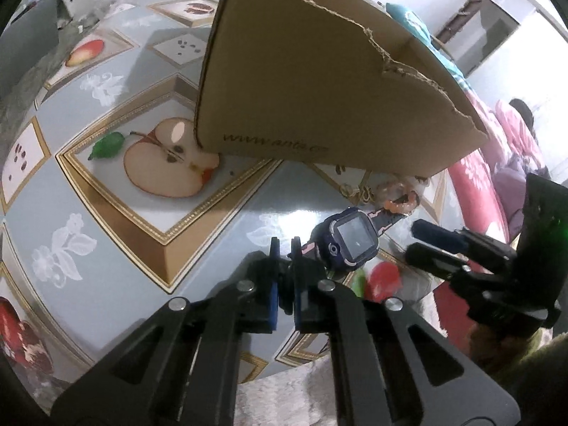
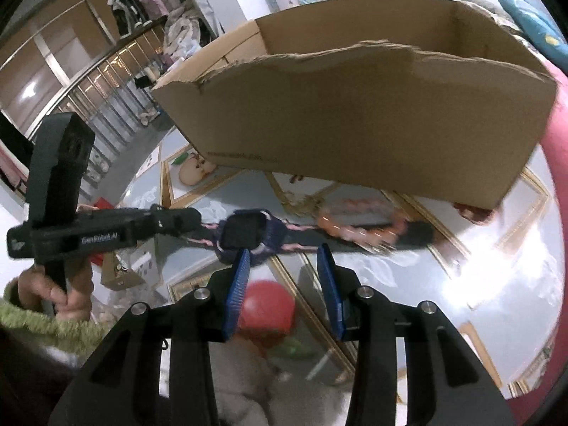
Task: Organize jewelry
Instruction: 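Close the left gripper on the watch strap while the right gripper steadies the watch face, then lift the watch with the left gripper and carry it over the box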
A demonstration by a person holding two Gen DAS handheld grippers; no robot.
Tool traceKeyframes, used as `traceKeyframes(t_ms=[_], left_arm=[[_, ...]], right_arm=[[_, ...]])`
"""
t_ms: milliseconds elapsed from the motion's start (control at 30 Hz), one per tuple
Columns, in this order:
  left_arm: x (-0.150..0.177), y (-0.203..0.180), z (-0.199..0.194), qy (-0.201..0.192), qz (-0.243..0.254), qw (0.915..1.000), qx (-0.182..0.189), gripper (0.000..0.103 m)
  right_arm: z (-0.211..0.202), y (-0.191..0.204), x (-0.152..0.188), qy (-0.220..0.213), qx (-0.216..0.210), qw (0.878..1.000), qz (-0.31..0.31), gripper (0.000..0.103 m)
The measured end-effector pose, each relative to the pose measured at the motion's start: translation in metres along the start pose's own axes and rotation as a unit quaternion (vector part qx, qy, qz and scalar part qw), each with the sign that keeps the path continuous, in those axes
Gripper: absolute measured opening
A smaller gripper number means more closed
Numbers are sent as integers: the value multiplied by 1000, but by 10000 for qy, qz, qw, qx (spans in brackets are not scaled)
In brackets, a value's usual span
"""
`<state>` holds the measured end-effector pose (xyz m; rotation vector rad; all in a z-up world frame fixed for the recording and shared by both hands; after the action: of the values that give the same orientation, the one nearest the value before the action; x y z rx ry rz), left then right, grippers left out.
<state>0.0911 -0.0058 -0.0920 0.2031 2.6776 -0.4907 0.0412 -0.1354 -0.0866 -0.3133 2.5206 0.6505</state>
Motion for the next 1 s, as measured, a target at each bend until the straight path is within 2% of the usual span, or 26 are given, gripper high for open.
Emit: traceKeyframes(t_ms=[233, 333, 400, 433, 533, 633, 800, 1000], left_arm=[[4, 3, 3, 69, 146, 9999, -23, 5], [4, 2, 6, 46, 168, 9998, 4, 5], [5, 3, 5, 40, 162, 9998, 50, 5], [5, 2, 5, 35, 157, 9998, 66, 5], [5, 1, 6, 21, 178, 9998, 103, 5], [6, 1, 6, 34, 214, 9997, 131, 5], [9, 3, 3, 70, 311, 9994, 120, 5], [13, 13, -2, 93, 268, 9996, 56, 5]], right_arm=[[12, 1, -9, 0, -59, 9999, -140, 35], [19, -12, -12, 85, 104, 9999, -76, 34], [20, -19, -13, 94, 187, 9998, -67, 22], [20, -23, -14, 92, 234, 9997, -77, 20], [16, -34, -18, 21, 652, 9977, -177, 17], [14, -43, -21, -47, 828, 9965, -117, 17], [11, -50, -21, -60, 1342, 9902, -380, 17], [2, -59, -18, -57, 1743, 9834, -500, 17]])
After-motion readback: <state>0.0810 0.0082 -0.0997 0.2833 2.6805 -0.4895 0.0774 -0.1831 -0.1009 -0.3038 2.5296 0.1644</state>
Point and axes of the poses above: each gripper's, at about its wrist camera, not at the fingertips, and z roughly the way its jaws point, y to its left, x to its underside, the point moved 8 cm from there along z, roughly the way its jaws point, and after that the axes turned 6 degrees about -x, right-handed, at the moved point
